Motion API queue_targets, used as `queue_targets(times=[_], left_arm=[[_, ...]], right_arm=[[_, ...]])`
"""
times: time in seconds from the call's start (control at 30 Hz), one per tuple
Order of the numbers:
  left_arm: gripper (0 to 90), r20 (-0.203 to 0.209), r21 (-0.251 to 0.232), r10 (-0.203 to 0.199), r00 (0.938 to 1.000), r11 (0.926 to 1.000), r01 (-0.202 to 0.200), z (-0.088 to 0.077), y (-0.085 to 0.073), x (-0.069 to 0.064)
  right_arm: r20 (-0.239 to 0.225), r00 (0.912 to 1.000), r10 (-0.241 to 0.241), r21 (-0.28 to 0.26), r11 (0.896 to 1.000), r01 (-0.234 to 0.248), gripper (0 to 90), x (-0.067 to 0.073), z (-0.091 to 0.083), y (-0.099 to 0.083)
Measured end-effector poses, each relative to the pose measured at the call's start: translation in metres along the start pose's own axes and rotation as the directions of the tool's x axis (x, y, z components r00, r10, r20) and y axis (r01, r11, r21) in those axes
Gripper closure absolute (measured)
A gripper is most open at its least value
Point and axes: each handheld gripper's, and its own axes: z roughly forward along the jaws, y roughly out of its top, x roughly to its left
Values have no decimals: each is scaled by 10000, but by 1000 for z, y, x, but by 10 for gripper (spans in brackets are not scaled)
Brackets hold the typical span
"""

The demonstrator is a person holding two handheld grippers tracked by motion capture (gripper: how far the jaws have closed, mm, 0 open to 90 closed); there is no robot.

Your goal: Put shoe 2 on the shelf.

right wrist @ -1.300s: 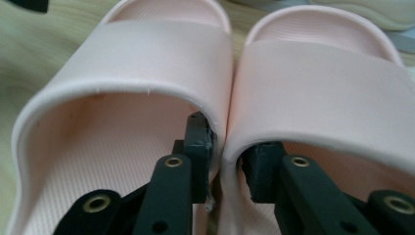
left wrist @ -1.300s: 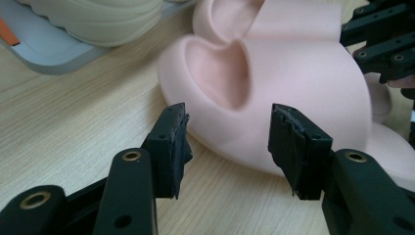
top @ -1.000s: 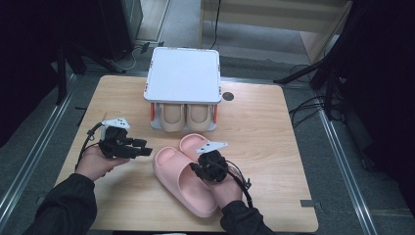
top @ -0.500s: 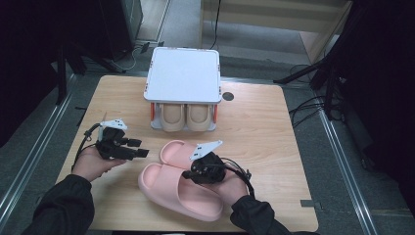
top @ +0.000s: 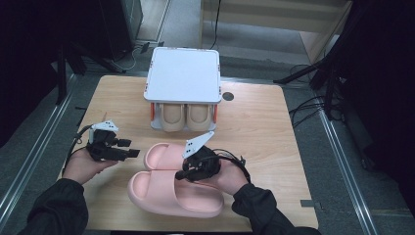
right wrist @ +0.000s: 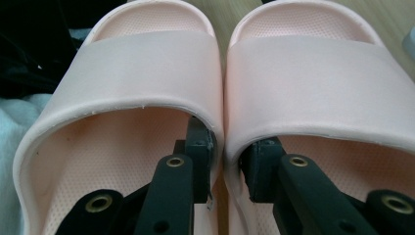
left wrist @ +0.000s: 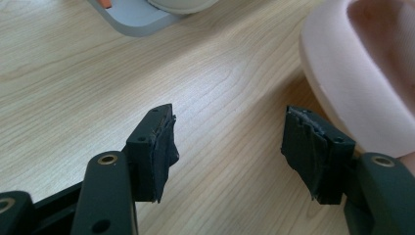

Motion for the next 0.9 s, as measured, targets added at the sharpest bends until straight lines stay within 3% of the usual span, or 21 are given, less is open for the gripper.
queue_targets(times=[0.13,0.23,0.43,0.63,0.77,0.9], left_arm=[[364,38,18,-63,10000,10000,63,-3,-4,0],[364,-114,-10,-118,9999,9999,118,-4,-6,-1],[364,-89,-24,-210,9997,9998,210,-7,-9,-2],[364,-68,-75,-395,9992,9992,395,-8,-11,-1],[364,-63,-99,-447,9990,9990,446,-7,-10,-1],[364,-1,-89,-348,9994,9994,348,-6,-9,-2]], right_arm=[[-90,9999,-136,7,9999,136,763,-2,-8,9],[-269,9996,58,-24,10000,-59,763,-5,-15,17],[-405,9989,-239,-32,9997,238,762,-14,-30,37],[94,9976,-690,-51,9976,690,763,-21,-49,58],[141,9994,-312,-224,9993,315,762,-29,-62,73],[734,9971,186,-196,9997,-172,762,-40,-73,91]])
